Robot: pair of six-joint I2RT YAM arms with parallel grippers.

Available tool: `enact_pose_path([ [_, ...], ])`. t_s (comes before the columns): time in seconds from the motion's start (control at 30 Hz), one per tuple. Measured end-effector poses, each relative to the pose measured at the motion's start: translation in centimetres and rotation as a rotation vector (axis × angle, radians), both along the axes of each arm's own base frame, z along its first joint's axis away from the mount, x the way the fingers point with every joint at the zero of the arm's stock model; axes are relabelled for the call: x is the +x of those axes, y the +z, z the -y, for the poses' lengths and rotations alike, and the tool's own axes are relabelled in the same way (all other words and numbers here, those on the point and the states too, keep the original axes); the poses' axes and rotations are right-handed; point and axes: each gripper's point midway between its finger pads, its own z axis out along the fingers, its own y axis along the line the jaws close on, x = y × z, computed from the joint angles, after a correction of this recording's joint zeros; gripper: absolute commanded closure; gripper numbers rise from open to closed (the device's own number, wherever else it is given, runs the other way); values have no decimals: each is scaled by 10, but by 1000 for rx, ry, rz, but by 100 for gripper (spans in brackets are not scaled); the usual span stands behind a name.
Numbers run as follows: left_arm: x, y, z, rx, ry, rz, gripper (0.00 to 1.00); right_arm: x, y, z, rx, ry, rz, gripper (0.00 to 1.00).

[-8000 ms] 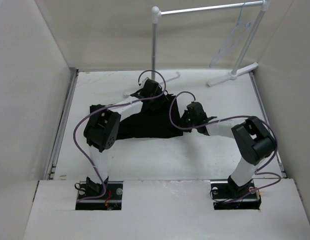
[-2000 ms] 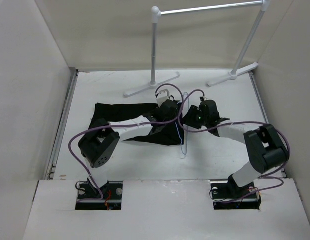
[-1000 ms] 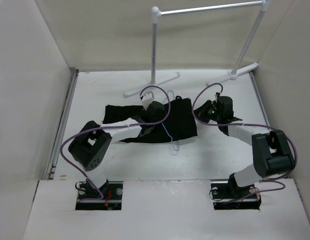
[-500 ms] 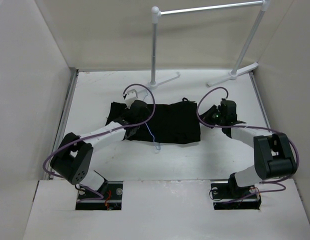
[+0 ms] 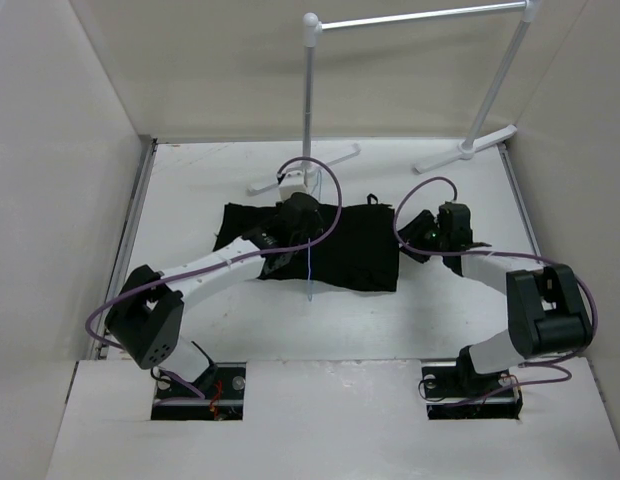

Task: Place the trousers on the hanger
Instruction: Place the trousers on the hanger, then place the hanger at the clothesline.

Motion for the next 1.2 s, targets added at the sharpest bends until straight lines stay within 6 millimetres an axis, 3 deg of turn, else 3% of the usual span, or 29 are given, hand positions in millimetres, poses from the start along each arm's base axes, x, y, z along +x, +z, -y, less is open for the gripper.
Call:
enact_pose_path([
  [0.13,-1,11,5,23,-18,12,100,-6,21,6,-29,-15,36,32],
  [0.3,-5,42,20,16,-59,51,100,-18,88,3,-55,12,206,37],
  [0.33,-6,51,23,6,-67,65,100,-20,105,-2,-53,28,246,43],
  [0.43,-10,80,30,-26,-89,107,100,-29,152,-22,-31,98,361,76],
  [0.47,-11,92,31,-41,-95,121,100,-33,167,-32,-15,129,395,80],
  [0.53,-14,112,33,-69,-108,147,100,-41,191,-54,20,195,449,78],
  [0.6,-15,131,34,-93,-114,169,100,-55,210,-79,61,282,494,68],
  [0.67,-15,148,36,-116,-119,189,100,-70,222,-102,101,371,528,52],
  [0.8,-19,168,40,-138,-131,209,100,-87,239,-136,158,495,575,39],
  [1.0,-24,191,46,-155,-149,221,100,-80,256,-164,193,555,620,38],
  [1.2,-21,206,54,-169,-154,233,100,-93,254,-191,217,631,627,42],
])
